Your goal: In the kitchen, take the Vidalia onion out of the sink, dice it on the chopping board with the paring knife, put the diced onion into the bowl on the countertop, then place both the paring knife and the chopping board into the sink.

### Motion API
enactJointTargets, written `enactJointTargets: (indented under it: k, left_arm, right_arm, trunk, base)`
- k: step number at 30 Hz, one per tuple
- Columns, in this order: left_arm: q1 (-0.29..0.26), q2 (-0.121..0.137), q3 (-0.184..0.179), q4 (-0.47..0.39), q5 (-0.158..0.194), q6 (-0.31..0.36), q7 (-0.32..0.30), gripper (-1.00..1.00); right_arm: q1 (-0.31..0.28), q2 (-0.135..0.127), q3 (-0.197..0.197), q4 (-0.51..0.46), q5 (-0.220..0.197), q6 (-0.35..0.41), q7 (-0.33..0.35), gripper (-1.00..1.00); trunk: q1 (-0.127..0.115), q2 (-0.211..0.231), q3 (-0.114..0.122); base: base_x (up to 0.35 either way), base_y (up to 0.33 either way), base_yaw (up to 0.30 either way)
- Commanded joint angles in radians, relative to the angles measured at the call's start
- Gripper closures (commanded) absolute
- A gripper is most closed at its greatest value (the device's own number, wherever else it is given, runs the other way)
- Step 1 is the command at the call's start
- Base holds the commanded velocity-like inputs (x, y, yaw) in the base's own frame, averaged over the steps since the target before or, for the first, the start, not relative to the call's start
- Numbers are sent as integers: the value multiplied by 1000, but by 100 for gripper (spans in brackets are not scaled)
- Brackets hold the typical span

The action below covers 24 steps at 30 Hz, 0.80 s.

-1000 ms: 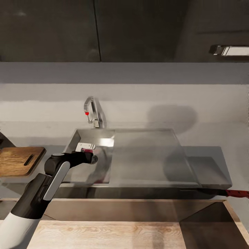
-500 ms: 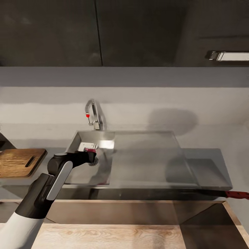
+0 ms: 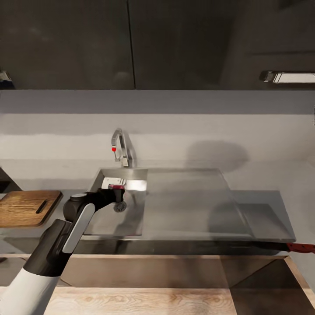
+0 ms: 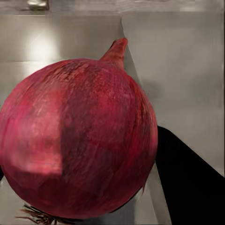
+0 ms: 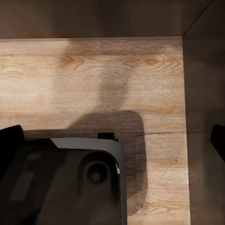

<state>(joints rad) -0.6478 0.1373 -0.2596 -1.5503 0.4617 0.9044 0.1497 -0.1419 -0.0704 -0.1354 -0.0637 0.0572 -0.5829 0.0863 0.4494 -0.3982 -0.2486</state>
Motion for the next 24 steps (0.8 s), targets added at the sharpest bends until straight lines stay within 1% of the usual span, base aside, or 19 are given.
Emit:
enactJointTargets:
  k: [1, 2, 4, 5, 7, 8, 10, 11, 12, 13, 14, 15, 16, 19, 20, 22, 23, 24]
  left_arm:
    - [-1, -4, -5, -1, 9, -67, 8, 100]
    - [-1, -6, -5, -1, 9, -90, 7, 100]
    - [-1, -17, -8, -2, 11, -169, 4, 100]
    - [-1, -22, -9, -2, 11, -192, 1, 100]
    - [-1, -24, -10, -2, 11, -211, -4, 100]
    - [-1, -25, -11, -2, 11, -232, -10, 100]
    - [-1, -22, -30, -1, 9, -346, -19, 100]
    - [1, -14, -50, -1, 8, -411, -20, 100]
    - [6, 0, -73, -1, 7, -478, -21, 100]
    - [11, 9, -84, -1, 7, -510, -21, 100]
    - [28, 31, -101, -1, 7, -568, -21, 100]
    - [64, 59, -116, -1, 6, -638, -22, 100]
    - [91, 71, -121, -2, 6, -676, -22, 100]
    - [161, 90, -128, -2, 6, -773, -24, 100]
    - [170, 93, -128, -2, 6, -786, -24, 100]
    - [213, 104, -129, -2, 6, -832, -25, 100]
    - [246, 119, -128, -2, 6, -860, -25, 100]
    - [256, 126, -127, -2, 6, -868, -25, 100]
  right_arm:
    - [-1, 0, -9, 1, 5, -5, 6, -100]
    - [-1, 0, -9, 1, 5, -6, 6, -100]
    - [-1, 0, -9, 1, 4, -8, 6, -100]
    - [-1, 0, -9, 0, 5, -8, 6, -100]
    - [-1, 0, -10, -1, 4, -9, 6, -100]
    - [-1, 1, -10, -1, 4, -9, 6, -100]
    - [-1, 1, -10, -2, 4, -9, 7, -100]
    - [-1, 1, -10, -3, 4, -10, 7, -100]
    - [-1, 1, -10, -3, 4, -10, 7, -100]
    - [-1, 1, -10, -3, 4, -11, 7, -100]
    - [-1, 1, -10, -3, 4, -11, 7, -100]
    - [-1, 1, -10, -4, 4, -12, 7, -100]
    - [-1, 1, -10, -4, 4, -12, 7, -100]
    - [-1, 1, -10, -5, 4, -12, 7, -100]
    - [-1, 1, -10, -5, 4, -12, 7, -100]
    - [-1, 1, -10, -5, 4, -13, 7, -100]
    - [-1, 1, -10, -5, 4, -13, 7, -100]
    - [-1, 1, -10, -5, 4, -13, 7, -100]
  trunk:
    - [1, -2, 0]
    - [1, -2, 1]
    - [1, -2, 5]
    - [1, -2, 6]
    - [1, -2, 9]
    - [1, -2, 11]
    - [1, -2, 14]
    - [1, -2, 16]
    - [1, -2, 17]
    - [1, -2, 19]
    - [1, -2, 20]
    - [1, -2, 22]
    - [1, -2, 24]
    - [1, -2, 28]
    - [1, -2, 30]
    - [1, -2, 33]
    - [1, -2, 35]
    - [1, -2, 36]
  base:
    - [0, 0, 0]
    - [0, 0, 0]
    - [0, 0, 0]
    - [0, 0, 0]
    - [0, 0, 0]
    - [0, 0, 0]
    - [0, 0, 0]
    - [0, 0, 0]
    - [0, 0, 0]
    - [0, 0, 0]
    - [0, 0, 0]
    - [0, 0, 0]
    - [0, 0, 0]
    - [0, 0, 0]
    - [0, 0, 0]
    - [0, 0, 0]
    - [0, 0, 0]
    - [0, 0, 0]
